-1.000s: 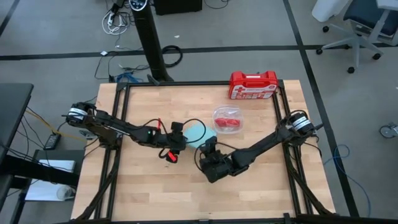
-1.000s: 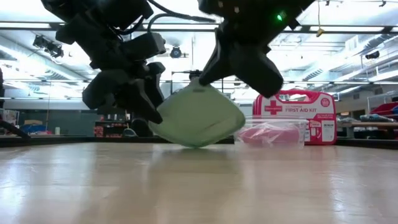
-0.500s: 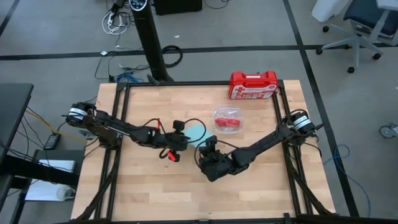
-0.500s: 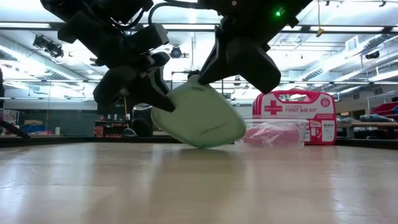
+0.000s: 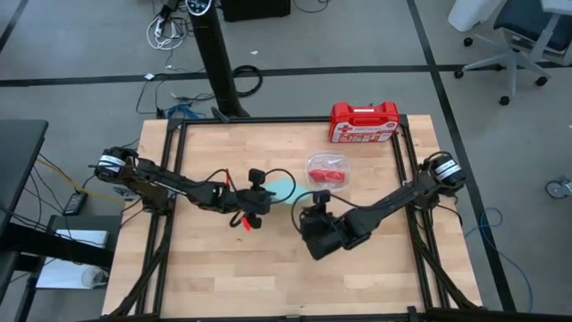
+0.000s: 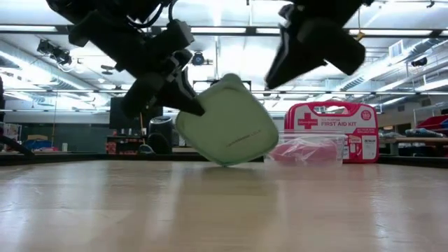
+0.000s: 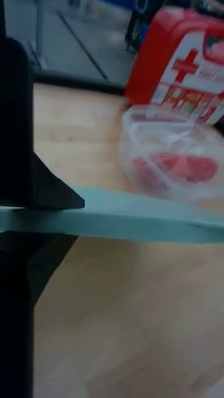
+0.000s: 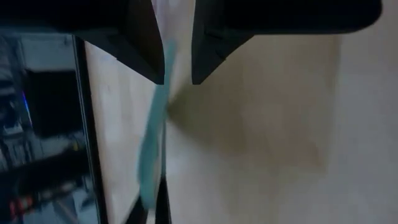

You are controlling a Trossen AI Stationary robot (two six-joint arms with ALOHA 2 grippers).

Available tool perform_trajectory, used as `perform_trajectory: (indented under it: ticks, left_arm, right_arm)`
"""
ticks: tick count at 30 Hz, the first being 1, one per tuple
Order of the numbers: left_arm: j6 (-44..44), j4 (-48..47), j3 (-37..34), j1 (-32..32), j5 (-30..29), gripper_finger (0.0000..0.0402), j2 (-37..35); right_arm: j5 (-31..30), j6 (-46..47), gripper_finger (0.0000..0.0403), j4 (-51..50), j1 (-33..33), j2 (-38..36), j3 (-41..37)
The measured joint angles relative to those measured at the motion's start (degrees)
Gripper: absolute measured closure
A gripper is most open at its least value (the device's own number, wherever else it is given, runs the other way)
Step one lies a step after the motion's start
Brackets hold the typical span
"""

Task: Roll bandage
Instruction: Close the plastic container

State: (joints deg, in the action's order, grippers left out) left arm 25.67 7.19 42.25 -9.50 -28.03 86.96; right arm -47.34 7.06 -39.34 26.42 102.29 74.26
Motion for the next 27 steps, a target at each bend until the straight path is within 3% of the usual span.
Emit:
perform_trajectory:
  ticks: [6, 15, 27]
  left_arm:
    - [6.1, 0.66, 4.23, 0.0, -4.28, 0.0369, 0.07]
    - [11.32, 0.72, 10.68, 0.0, -5.18, 0.0375, 0.07]
    - [14.82, 2.37, 12.57, 0.17, -5.11, 0.0376, 0.07]
  right_arm:
    - [-3.34, 5.75, 0.0324, -7.13, 0.17, -2.73, 0.0]
    - [-3.53, 19.25, 0.0318, -22.92, 0.44, -9.02, 0.0]
    - [-4.14, 16.93, 0.0256, -21.1, -0.81, -10.15, 0.0]
